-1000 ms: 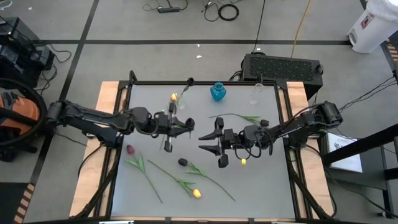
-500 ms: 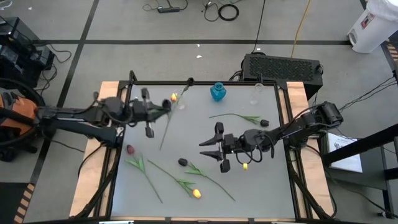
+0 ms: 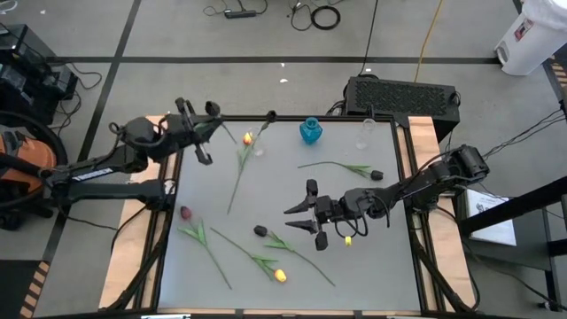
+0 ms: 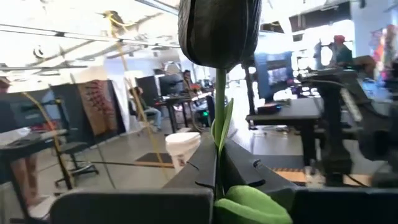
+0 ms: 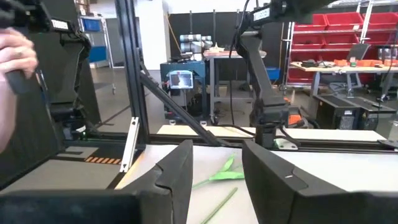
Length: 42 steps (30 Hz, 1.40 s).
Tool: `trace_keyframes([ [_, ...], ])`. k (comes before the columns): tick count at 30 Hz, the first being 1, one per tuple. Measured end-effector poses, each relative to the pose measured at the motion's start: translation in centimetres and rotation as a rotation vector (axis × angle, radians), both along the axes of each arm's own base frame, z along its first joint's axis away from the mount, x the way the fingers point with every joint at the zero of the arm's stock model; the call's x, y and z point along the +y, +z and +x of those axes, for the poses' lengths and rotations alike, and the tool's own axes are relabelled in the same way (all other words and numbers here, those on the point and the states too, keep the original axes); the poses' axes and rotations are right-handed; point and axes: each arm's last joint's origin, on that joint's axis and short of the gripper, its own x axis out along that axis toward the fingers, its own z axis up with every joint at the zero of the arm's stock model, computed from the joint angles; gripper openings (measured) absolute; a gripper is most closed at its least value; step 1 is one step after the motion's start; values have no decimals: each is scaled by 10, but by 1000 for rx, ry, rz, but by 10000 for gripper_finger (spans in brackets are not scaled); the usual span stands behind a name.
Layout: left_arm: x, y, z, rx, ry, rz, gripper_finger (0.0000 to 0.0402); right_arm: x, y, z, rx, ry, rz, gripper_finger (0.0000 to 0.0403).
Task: Sort flowers into vase by color
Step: Put the black flower into the left transparent flower vase
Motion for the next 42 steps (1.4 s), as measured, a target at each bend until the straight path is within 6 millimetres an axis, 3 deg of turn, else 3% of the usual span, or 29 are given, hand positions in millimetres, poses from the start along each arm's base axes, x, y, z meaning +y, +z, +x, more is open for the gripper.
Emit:
trace_keyframes([
  [6,27,-1,9,-52,10,-23,11,1,-2,0,24,4,-7,130],
  [18,72,-25,40,-20,28,-89,13,2,-5,0,47,6,-11,130],
  [42,81,-34,45,4,-10,-146,13,2,-9,0,84,6,-23,130],
])
